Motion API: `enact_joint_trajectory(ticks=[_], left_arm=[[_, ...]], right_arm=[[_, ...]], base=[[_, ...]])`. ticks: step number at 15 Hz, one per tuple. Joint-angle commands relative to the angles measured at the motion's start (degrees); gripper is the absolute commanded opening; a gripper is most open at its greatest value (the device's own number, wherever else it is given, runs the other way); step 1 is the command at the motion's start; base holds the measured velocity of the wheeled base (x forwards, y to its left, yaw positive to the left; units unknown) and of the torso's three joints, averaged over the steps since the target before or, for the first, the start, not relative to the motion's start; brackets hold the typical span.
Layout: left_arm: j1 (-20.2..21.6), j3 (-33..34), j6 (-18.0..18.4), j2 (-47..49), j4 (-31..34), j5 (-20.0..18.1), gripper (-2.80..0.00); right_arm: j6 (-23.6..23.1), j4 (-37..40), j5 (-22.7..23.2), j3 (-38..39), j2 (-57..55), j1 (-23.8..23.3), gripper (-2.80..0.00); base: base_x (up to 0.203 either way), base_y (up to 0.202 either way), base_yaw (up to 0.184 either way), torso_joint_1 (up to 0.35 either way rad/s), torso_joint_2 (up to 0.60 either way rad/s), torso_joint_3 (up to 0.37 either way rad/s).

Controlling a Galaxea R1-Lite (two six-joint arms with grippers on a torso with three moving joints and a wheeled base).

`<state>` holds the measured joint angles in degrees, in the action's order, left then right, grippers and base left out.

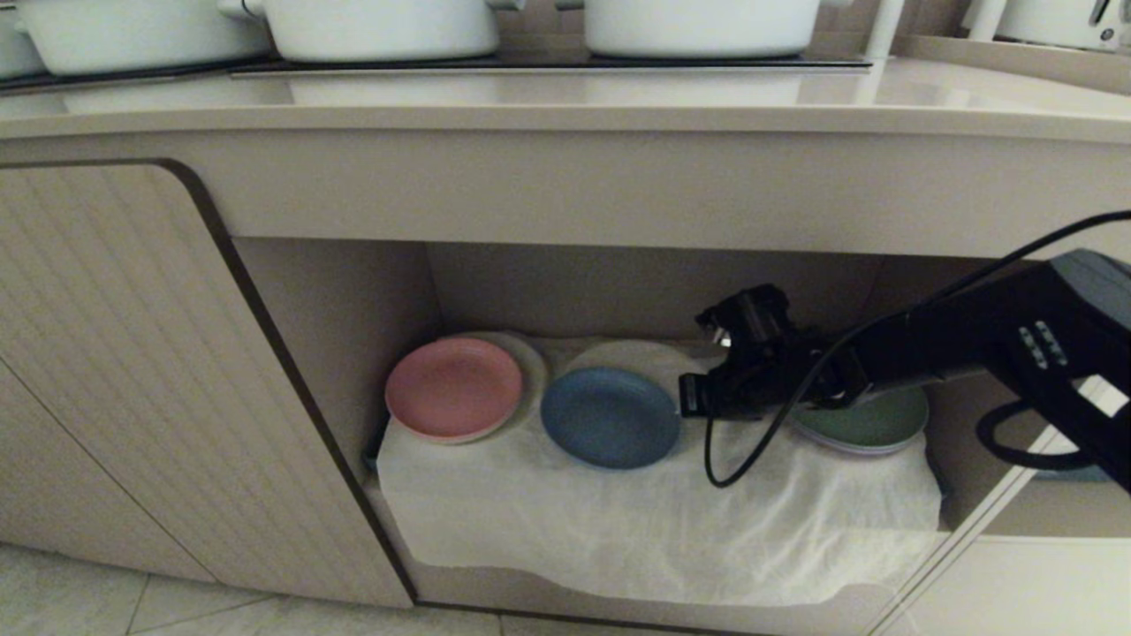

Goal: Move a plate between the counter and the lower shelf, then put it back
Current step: Pick up the plate in the cupboard

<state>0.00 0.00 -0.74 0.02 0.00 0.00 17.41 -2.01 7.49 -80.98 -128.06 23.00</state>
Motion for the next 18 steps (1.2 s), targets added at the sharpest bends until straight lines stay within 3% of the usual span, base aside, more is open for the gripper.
enact_joint_trajectory(ticks=[1, 2, 15, 18], left_arm=[[0.0, 0.0, 0.0, 0.0, 0.0, 0.0, -2.80], [0.0, 0.0, 0.0, 0.0, 0.0, 0.0, -2.80], [0.0, 0.0, 0.0, 0.0, 0.0, 0.0, -2.80], [0.0, 0.0, 0.0, 0.0, 0.0, 0.0, -2.80]], right_arm=[[0.0, 0.2, 0.1, -0.1, -0.2, 0.2, -2.80], [0.0, 0.2, 0.1, -0.1, -0.2, 0.1, 0.00], [-0.2, 0.3, -0.1, -3.3, -2.9, 0.9, 0.00], [-2.9, 0.4, -0.1, -3.7, -3.5, 1.1, 0.00]], base=[[0.000, 0.000, 0.000, 0.000, 0.00, 0.000], [0.000, 0.000, 0.000, 0.000, 0.00, 0.000], [0.000, 0.000, 0.000, 0.000, 0.00, 0.000], [0.000, 0.000, 0.000, 0.000, 0.00, 0.000]])
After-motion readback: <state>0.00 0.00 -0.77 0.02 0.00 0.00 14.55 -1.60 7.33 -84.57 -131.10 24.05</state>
